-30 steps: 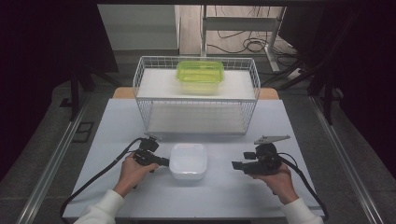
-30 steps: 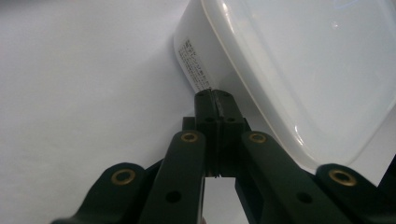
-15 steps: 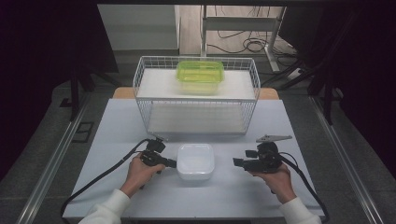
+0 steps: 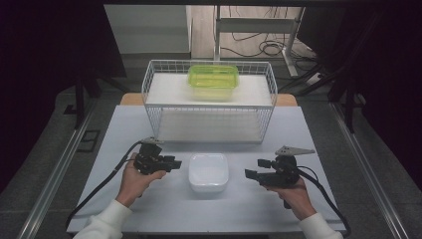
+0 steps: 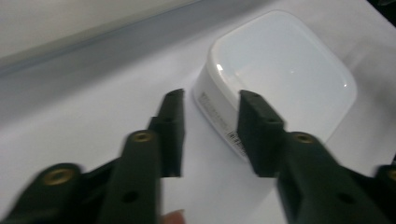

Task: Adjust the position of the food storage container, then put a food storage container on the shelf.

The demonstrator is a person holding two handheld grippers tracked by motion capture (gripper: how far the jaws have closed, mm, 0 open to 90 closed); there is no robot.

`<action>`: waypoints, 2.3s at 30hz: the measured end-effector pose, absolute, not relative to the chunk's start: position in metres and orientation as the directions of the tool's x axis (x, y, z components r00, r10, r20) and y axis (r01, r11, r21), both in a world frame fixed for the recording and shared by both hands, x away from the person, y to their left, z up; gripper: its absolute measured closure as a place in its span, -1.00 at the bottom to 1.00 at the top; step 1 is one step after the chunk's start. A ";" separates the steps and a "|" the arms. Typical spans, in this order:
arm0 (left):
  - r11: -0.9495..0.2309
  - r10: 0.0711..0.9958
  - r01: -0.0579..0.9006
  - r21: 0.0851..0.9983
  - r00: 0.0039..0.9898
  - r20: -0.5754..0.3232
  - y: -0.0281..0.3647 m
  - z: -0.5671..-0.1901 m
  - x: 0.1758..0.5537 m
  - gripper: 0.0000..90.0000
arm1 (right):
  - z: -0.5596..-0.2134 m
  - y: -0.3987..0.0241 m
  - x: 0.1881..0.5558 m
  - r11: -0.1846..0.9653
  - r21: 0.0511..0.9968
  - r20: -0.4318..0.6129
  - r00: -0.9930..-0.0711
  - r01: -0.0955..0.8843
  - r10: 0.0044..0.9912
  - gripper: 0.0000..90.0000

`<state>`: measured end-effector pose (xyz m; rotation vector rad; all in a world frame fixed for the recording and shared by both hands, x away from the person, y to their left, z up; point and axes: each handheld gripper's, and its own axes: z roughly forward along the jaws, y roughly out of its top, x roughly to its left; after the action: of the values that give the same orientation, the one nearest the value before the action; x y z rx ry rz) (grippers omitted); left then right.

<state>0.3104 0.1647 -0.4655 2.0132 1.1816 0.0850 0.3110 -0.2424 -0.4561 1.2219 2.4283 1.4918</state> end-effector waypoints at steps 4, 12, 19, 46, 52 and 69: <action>-0.236 0.757 0.715 0.658 0.560 -0.337 0.166 -0.463 0.309 -0.07 | -0.457 -0.240 0.313 0.208 0.756 0.383 -0.678 0.620 0.627 -0.51; -0.160 0.730 0.751 0.641 0.527 -0.435 0.166 -0.461 0.310 -0.27 | -0.456 -0.225 0.322 0.204 0.723 0.427 -0.660 0.660 0.619 -0.43; -0.126 0.712 0.783 0.609 0.499 -0.494 0.162 -0.465 0.312 -0.28 | -0.460 -0.206 0.331 0.229 0.672 0.430 -0.623 0.704 0.653 -0.40; -0.076 0.636 0.883 0.463 0.400 -0.660 0.145 -0.491 0.322 0.17 | -0.480 -0.180 0.346 0.183 0.549 0.569 -0.525 0.816 0.633 0.04; -0.071 0.623 0.894 0.442 0.386 -0.681 0.143 -0.495 0.324 0.26 | -0.486 -0.178 0.347 0.187 0.523 0.586 -0.511 0.831 0.629 0.15; -0.002 0.595 0.902 0.431 0.348 -0.724 0.152 -0.500 0.322 0.74 | -0.492 -0.185 0.351 0.117 0.447 0.673 -0.419 0.887 0.610 0.51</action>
<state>0.3218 0.1521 -0.4997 1.6988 1.3481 -0.4220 0.3506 -0.1846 -0.4923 1.8064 2.5653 1.4855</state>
